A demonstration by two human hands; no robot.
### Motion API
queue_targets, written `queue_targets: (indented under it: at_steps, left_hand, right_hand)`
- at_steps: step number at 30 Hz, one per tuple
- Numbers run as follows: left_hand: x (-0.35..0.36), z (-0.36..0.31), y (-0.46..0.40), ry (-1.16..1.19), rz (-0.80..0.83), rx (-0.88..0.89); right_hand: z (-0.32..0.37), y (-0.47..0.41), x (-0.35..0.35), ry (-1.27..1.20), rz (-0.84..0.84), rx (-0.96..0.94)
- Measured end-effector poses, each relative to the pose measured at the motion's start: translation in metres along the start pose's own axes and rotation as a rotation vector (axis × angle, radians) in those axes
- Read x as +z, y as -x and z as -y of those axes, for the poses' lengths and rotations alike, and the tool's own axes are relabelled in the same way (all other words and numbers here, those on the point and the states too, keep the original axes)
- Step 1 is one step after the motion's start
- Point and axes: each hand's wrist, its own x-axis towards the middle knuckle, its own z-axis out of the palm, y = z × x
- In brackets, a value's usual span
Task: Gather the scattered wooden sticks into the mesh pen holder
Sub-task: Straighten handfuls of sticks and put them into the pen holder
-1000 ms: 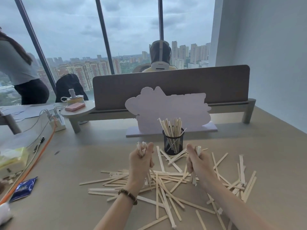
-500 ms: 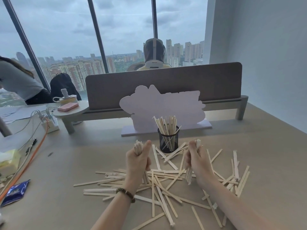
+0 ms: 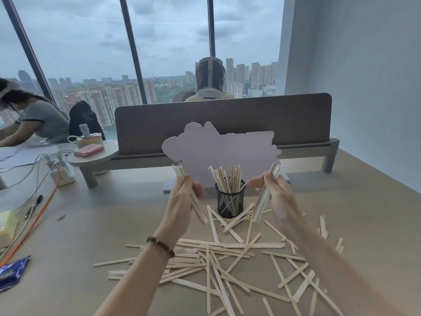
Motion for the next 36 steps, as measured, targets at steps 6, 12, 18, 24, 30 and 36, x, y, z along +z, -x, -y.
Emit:
queue_targets:
  at_steps: [6, 12, 18, 24, 30, 36]
  left_hand:
    - [0.024, -0.009, -0.048, 0.101, -0.015, 0.043]
    - [0.048, -0.006, -0.086, 0.154, -0.036, 0.039]
    - [0.058, 0.018, -0.098, 0.048, -0.019, 0.014]
    - [0.055, 0.032, -0.101, -0.077, -0.055, 0.022]
    - [0.052, 0.045, -0.093, -0.156, 0.001, 0.017]
    - [0.048, 0.053, -0.086, -0.231, 0.113, -0.062]
  right_hand:
    - [0.01, -0.052, 0.007, -0.214, -0.021, 0.047]
    - [0.005, -0.094, 0.017, -0.266, -0.101, 0.062]
    - [-0.024, -0.116, 0.015, -0.133, -0.086, 0.152]
    - [-0.039, -0.12, 0.009, 0.058, -0.089, 0.207]
    - [-0.048, -0.118, 0.013, 0.128, -0.046, 0.225]
    - [-0.058, -0.115, 0.017, 0.121, -0.003, 0.231]
